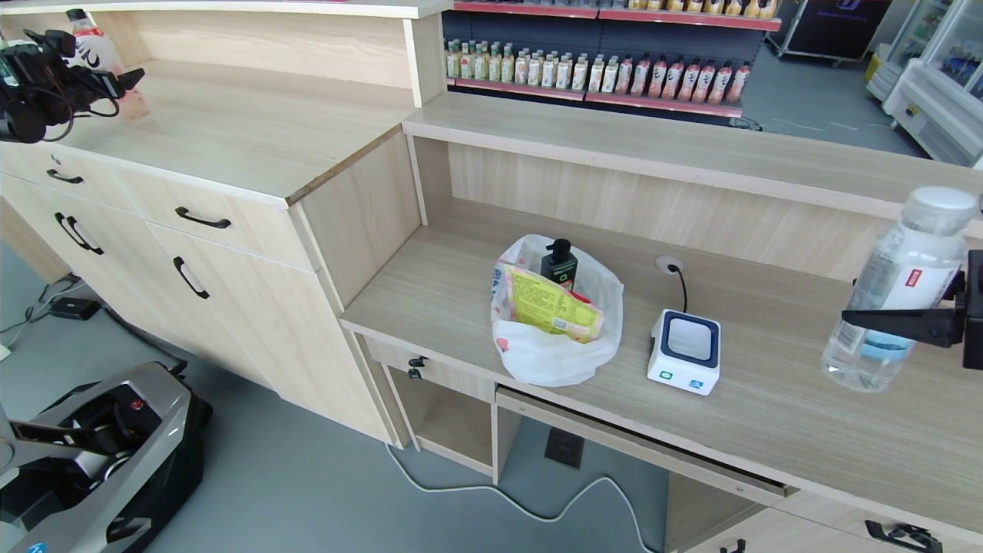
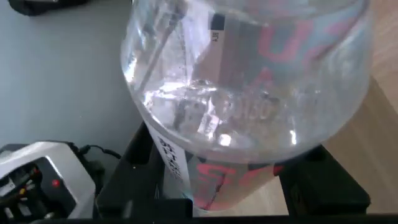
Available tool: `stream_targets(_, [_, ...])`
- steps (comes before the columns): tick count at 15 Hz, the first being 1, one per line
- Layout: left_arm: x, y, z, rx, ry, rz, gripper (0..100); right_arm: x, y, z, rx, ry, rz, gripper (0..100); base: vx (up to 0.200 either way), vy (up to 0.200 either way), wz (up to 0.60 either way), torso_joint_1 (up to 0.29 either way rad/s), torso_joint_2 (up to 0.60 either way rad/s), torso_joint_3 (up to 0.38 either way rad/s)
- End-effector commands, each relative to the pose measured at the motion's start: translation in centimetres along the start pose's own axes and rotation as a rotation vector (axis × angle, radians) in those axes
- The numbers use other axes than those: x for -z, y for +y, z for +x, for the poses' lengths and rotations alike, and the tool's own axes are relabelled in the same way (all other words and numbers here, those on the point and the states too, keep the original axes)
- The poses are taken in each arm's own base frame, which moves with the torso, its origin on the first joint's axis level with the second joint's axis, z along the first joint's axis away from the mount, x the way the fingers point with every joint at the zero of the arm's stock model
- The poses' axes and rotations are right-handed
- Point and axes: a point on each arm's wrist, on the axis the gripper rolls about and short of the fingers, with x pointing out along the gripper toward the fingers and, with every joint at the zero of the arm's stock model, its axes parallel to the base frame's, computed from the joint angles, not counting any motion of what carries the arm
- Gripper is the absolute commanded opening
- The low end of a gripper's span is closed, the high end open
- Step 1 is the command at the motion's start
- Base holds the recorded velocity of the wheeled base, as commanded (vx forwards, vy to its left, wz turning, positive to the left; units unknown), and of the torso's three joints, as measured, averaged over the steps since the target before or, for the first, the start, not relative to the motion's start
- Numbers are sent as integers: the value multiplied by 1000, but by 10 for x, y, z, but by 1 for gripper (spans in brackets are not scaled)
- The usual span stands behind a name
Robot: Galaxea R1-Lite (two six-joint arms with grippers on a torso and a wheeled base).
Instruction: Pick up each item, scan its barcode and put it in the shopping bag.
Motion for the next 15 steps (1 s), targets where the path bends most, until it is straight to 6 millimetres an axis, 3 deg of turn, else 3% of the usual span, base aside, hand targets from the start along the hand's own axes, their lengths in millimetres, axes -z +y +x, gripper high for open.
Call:
stream_targets(1, [0,0,0,0,0,-1,100,-13,17,-27,124,15,103,0,0,0,0,0,0,0])
stream_targets(3, [0,0,0,0,0,-1,100,-17,19,-31,281,82,298,0,0,0,0,0,0,0])
stream_targets(6, [0,0,0,1,0,-1,100,-31,13,-21,523,104,420,0,0,0,0,0,0,0])
stream_targets(10, [0,0,0,0,0,-1,100,-46,23,26,775,-38,216,0,0,0,0,0,0,0])
stream_targets(15, [0,0,0,0,0,-1,100,-43,26,35,807,49,82,0,0,0,0,0,0,0])
